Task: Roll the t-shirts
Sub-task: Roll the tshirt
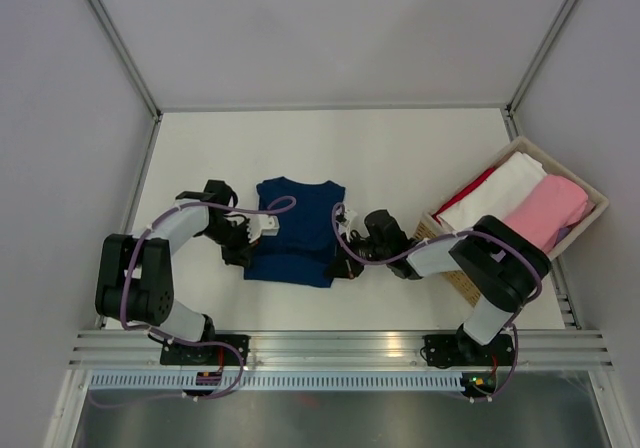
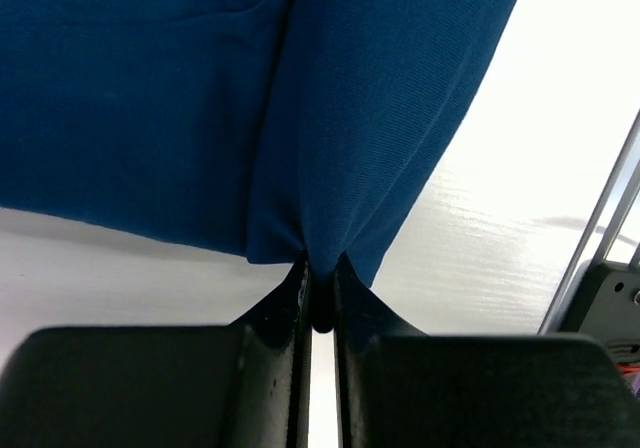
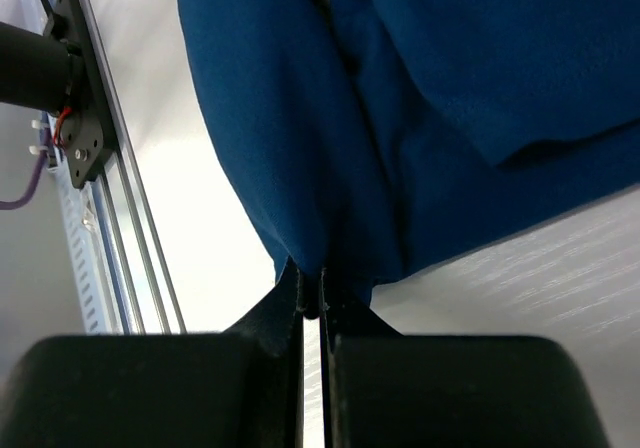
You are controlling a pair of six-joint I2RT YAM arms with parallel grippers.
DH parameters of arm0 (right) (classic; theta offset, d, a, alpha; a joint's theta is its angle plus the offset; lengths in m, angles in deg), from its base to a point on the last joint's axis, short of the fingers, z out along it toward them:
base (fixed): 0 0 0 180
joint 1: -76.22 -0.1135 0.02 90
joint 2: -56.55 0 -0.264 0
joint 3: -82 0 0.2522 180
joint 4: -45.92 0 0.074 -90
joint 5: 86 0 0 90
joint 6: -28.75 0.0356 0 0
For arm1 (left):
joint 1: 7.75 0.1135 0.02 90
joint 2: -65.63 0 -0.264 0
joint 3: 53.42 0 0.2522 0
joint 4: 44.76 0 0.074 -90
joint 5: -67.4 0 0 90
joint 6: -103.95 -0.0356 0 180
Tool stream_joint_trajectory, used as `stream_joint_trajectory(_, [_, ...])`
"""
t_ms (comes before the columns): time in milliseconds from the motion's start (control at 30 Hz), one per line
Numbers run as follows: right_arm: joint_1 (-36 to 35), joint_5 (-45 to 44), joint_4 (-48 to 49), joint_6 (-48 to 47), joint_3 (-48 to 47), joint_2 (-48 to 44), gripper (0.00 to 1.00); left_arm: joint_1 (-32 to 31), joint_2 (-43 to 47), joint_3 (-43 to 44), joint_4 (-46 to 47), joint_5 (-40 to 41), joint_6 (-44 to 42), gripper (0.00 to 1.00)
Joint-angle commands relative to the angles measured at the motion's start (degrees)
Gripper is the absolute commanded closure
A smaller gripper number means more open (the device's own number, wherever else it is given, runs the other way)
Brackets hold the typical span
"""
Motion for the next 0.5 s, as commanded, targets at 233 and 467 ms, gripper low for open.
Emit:
stream_joint_trajectory(233, [3.85, 1.89, 4.98, 7.11, 0.0, 7.83, 0.97, 2.15, -3.81, 2.42, 10.96, 2.85, 15.25, 0.65])
stream_joint_trajectory(467, [3.85, 0.13, -1.25, 5.35, -2.55, 7.22, 0.94, 2.15, 8.47, 2.77, 16.84, 5.74, 27.45, 0.47])
